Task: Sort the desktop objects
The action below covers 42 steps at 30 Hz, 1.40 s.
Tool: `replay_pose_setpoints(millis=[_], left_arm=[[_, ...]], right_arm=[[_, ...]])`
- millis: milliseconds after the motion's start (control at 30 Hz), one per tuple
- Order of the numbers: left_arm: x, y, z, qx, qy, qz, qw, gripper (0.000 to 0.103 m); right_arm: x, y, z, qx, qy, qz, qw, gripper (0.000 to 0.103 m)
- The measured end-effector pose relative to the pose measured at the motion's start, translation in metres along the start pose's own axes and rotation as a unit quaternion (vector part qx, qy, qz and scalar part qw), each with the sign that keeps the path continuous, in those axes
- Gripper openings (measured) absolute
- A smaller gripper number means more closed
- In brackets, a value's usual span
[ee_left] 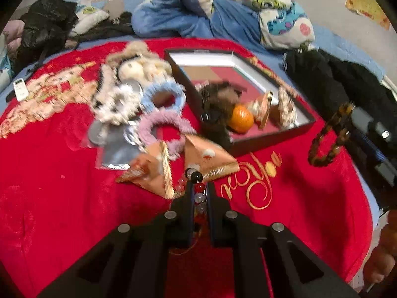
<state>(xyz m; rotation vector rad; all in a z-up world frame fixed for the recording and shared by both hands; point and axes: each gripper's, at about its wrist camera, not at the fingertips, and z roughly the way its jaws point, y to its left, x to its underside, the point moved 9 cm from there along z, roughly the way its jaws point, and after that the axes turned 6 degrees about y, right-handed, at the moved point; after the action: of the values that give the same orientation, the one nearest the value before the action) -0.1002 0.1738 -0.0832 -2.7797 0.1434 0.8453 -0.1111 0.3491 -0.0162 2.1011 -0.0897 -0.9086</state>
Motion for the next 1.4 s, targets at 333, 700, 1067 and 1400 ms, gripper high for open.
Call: replay_pose_setpoints(millis=[333,700,1067,1400], left_arm=[[-0.027,0.001,-0.025,0.017,-0.046,-0.011,0.9987,0.009],[-0.053,-0.013,-0.005,0.013,-0.046,0.013,0.9988,0.009],[-0.092,-0.044,0.021,0.025,-0.046,0.046,0.9976,0.009],[-0.116,-0.092,0.041,0.056,-0.042,0.089,0.9936,0.009]], right_arm=[[-0.006,0.006,-0.001,-0.012,-0.011,-0.002,1.0,0.013],[-0.015,0.002,0.005,-0.01,-0.013,-0.001,1.0,0.013],[-0.032,-0.012,0.02,0.0,-0.009,0.005,1.0,0.013],[-0.052,-0.035,0.051,0.037,0.01,-0.002,0.999,0.013]])
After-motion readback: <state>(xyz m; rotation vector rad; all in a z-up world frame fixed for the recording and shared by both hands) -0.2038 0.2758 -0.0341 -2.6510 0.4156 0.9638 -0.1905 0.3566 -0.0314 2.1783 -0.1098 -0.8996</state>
